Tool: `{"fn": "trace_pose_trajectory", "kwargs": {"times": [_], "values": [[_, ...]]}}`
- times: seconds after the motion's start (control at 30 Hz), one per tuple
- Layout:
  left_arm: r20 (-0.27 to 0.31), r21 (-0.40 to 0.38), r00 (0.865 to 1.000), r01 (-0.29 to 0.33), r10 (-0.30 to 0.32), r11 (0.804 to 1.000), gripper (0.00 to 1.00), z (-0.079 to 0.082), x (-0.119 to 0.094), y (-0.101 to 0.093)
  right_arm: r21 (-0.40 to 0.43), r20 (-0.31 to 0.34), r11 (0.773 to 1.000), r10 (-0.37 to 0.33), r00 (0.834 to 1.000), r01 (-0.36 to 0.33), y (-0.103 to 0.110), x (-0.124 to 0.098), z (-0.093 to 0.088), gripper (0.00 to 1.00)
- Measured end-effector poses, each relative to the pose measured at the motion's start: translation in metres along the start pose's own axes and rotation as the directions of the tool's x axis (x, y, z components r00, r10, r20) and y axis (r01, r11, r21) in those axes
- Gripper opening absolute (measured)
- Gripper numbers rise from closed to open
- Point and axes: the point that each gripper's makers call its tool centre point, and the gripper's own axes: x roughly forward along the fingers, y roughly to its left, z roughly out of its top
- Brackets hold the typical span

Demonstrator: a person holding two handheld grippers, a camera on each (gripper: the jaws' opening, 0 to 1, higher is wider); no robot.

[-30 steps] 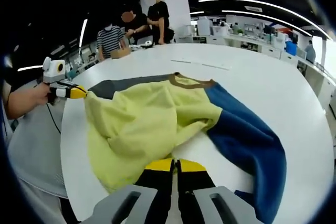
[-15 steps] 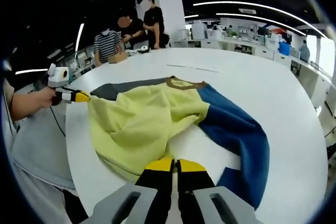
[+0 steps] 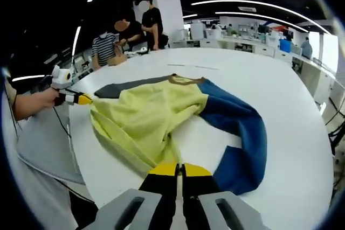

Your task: Fold the garment on the visible template until the final outline fits inside the template.

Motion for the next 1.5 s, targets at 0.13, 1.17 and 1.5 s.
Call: {"fn": "trace_pose_trajectory", "kwargs": {"times": [0.13, 1.17, 1.5], "values": [[-0.034, -0.016, 0.999, 0.014, -0.015, 1.000, 0.00, -0.014, -0.004, -0.003, 0.010, -0.001, 1.000, -0.002, 1.000, 0.002, 0.004, -0.007, -0.006, 0.00], [-0.280, -0.036, 0.954, 0.096, -0.102, 0.995, 0.00, -0.083, -0.029, -0.027, 0.070, -0.085, 0.997, 0.018, 0.996, -0.012, 0.043, -0.042, -0.071, 0.00], [-0.299, -0.065, 0.947, 0.102, -0.117, 0.993, 0.00, -0.093, -0.037, -0.029, 0.053, -0.147, 0.998, 0.033, 0.989, -0.025, 0.055, -0.049, -0.083, 0.00]]}}
